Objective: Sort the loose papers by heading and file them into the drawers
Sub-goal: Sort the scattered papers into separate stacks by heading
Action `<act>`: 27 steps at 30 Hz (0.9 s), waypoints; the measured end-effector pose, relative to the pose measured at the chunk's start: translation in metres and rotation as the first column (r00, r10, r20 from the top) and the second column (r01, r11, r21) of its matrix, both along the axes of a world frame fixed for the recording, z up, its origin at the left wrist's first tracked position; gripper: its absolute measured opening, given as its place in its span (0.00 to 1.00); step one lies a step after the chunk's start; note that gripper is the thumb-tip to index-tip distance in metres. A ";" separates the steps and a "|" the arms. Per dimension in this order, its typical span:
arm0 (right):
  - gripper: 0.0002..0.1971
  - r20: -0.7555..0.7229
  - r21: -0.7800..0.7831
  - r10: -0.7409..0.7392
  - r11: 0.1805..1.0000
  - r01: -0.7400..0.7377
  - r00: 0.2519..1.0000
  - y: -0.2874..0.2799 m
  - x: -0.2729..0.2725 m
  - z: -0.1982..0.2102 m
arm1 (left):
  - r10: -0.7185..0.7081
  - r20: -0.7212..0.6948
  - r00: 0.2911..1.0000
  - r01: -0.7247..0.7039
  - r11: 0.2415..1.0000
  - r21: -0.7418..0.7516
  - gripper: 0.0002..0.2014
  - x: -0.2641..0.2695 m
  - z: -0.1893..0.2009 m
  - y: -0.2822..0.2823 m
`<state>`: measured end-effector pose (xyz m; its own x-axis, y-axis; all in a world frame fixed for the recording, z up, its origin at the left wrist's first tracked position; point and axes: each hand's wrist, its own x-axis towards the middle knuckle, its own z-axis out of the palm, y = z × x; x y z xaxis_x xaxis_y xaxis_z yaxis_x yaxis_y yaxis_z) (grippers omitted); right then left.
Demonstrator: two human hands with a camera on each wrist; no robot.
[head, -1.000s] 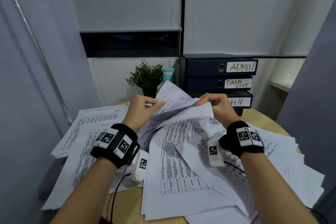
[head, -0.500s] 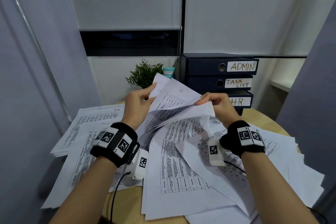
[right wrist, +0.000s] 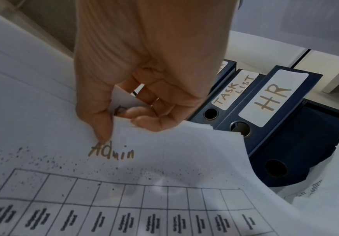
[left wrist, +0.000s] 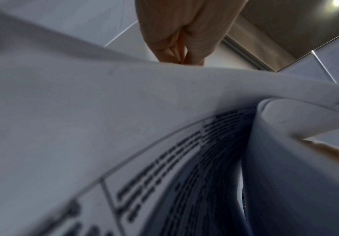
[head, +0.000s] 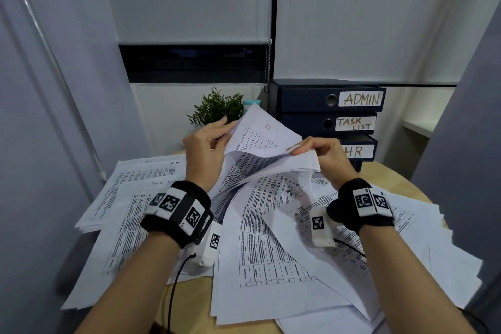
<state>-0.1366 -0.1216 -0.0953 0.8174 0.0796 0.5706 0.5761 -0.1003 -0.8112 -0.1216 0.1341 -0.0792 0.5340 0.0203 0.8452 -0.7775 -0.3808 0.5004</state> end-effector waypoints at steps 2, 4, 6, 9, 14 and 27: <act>0.10 -0.001 0.004 -0.004 1.000 0.004 1.000 0.000 0.000 0.000 | 0.013 0.027 1.000 -0.013 1.000 0.002 0.17 -0.001 0.000 0.000; 0.09 0.000 -0.001 -0.015 1.000 0.015 1.000 0.000 0.000 0.000 | 0.019 0.041 0.999 -0.020 1.000 0.019 0.18 -0.001 0.000 -0.002; 0.10 -0.001 0.002 -0.018 1.000 0.018 1.000 0.001 0.001 0.000 | 0.004 0.022 1.000 -0.004 1.000 0.014 0.16 -0.003 0.001 -0.004; 0.13 -0.005 0.014 -0.021 1.000 0.021 1.000 0.002 0.001 0.000 | -0.040 -0.087 0.995 0.040 0.999 -0.004 0.11 -0.006 0.003 -0.005; 0.10 -0.006 0.011 -0.026 1.000 0.026 1.000 0.002 -0.001 0.001 | -0.050 -0.314 0.948 0.096 0.986 0.133 0.14 -0.006 -0.001 -0.004; 0.19 -0.020 0.032 0.062 0.998 -0.061 0.998 -0.003 -0.010 0.001 | -0.037 -0.435 0.899 0.164 0.952 0.258 0.33 -0.009 0.002 -0.002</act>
